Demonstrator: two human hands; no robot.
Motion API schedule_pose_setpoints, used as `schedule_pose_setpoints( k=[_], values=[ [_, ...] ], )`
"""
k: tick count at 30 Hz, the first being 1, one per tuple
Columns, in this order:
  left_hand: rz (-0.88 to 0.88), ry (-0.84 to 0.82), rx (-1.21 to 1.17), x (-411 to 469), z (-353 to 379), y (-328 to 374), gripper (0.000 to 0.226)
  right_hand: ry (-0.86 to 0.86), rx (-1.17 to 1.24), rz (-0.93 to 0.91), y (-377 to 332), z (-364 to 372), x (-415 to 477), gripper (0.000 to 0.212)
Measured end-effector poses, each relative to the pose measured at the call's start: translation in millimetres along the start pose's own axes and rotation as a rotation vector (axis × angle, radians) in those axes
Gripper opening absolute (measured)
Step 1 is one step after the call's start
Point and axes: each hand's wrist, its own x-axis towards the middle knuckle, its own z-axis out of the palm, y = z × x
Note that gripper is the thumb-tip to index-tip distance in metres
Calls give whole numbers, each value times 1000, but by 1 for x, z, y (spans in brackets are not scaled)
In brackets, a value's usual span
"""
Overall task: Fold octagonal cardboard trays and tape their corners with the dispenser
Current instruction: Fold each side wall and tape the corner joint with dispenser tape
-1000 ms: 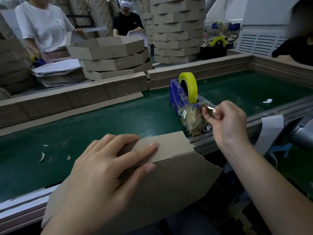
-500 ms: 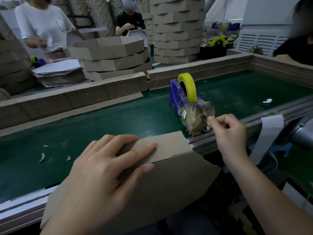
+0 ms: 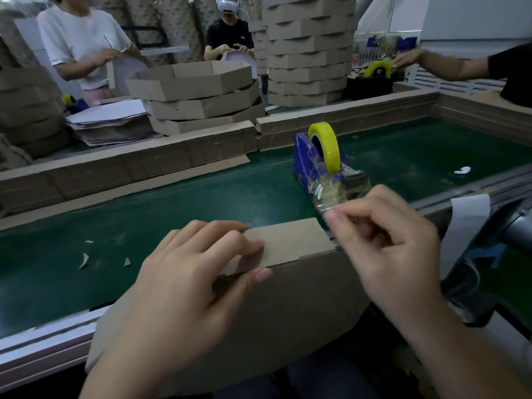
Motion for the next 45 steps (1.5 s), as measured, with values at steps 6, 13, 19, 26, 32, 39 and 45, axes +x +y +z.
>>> schedule_pose_setpoints(
  k=[6, 13, 19, 26, 32, 39, 45],
  values=[
    [23, -50, 8, 0, -2, -1, 32, -103, 460, 312, -48, 28, -42, 16],
    [41, -96, -44, -2, -5, -5, 28, 1, 671, 787, -48, 47, -58, 21],
    [53, -89, -55, -2, -5, -5, 28, -11, 694, 855, -48, 46, -56, 30],
    [96, -175, -8, -1, -11, -8, 39, -200, 763, 877, -44, 38, -58, 16],
    [-36, -117, -29, 3, -10, 3, 34, -287, 765, 853, -39, 36, -58, 17],
    [4, 103, 116, 7, 12, 7, 29, -362, 696, 834, -33, 36, -56, 31],
    [1, 105, 167, 1, 12, -7, 29, -452, 559, 848, -27, 30, -54, 51]
  ],
)
